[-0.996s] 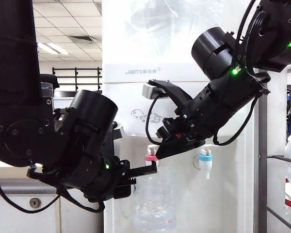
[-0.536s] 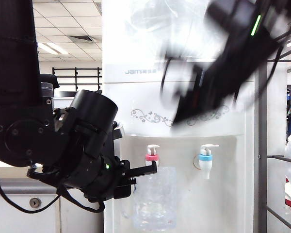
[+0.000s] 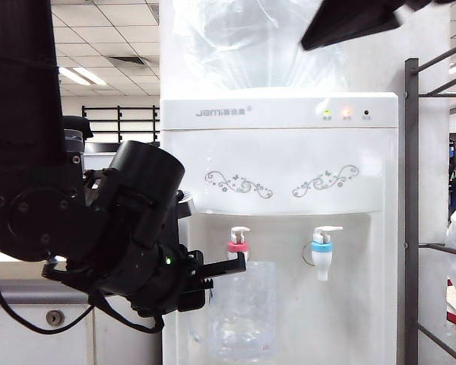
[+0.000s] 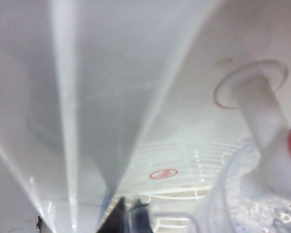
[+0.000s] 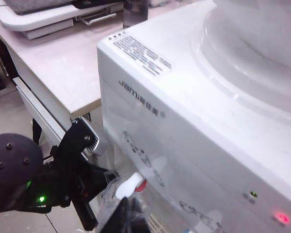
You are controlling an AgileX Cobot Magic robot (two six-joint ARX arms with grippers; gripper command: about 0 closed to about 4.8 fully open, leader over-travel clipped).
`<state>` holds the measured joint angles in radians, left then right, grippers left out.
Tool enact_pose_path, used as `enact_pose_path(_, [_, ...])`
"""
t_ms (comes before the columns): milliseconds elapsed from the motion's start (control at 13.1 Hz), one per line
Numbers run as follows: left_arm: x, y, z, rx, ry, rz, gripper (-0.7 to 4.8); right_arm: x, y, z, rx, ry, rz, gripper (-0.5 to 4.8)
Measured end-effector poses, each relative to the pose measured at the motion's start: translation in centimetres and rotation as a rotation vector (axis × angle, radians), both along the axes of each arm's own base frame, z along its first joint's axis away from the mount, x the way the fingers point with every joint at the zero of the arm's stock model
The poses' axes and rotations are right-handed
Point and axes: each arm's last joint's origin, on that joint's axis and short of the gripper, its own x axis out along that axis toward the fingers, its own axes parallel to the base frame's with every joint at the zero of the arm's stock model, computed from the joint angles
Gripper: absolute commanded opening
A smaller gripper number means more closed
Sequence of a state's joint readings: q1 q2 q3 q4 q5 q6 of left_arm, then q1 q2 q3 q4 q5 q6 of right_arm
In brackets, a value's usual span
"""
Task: Pick up the plastic mug from the left desk, go to the hot water outlet of the water dispenser, press the vertical switch to get some water, then put the mug back on the desk.
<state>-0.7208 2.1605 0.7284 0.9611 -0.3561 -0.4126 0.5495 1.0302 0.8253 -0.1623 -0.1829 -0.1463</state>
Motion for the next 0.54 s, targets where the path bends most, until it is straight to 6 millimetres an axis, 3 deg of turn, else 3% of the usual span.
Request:
enact_pose_path(153, [0.0, 0.0, 0.0, 0.000, 0.000, 0.000, -0.05, 0.2, 0.2, -0.3, -0.004, 0.009, 0.005, -0.01])
enact_pose_path(306, [0.0, 0.0, 0.0, 0.000, 0.000, 0.000, -0.06, 1.8, 1.3, -1.6, -0.009, 0.035, 0.040, -0.01])
enact_pose_path(536, [0.0, 0.0, 0.0, 0.000, 0.000, 0.000, -0.05, 5.4, 3.7, -6.0, -0.035, 0.109, 0.077, -0.01])
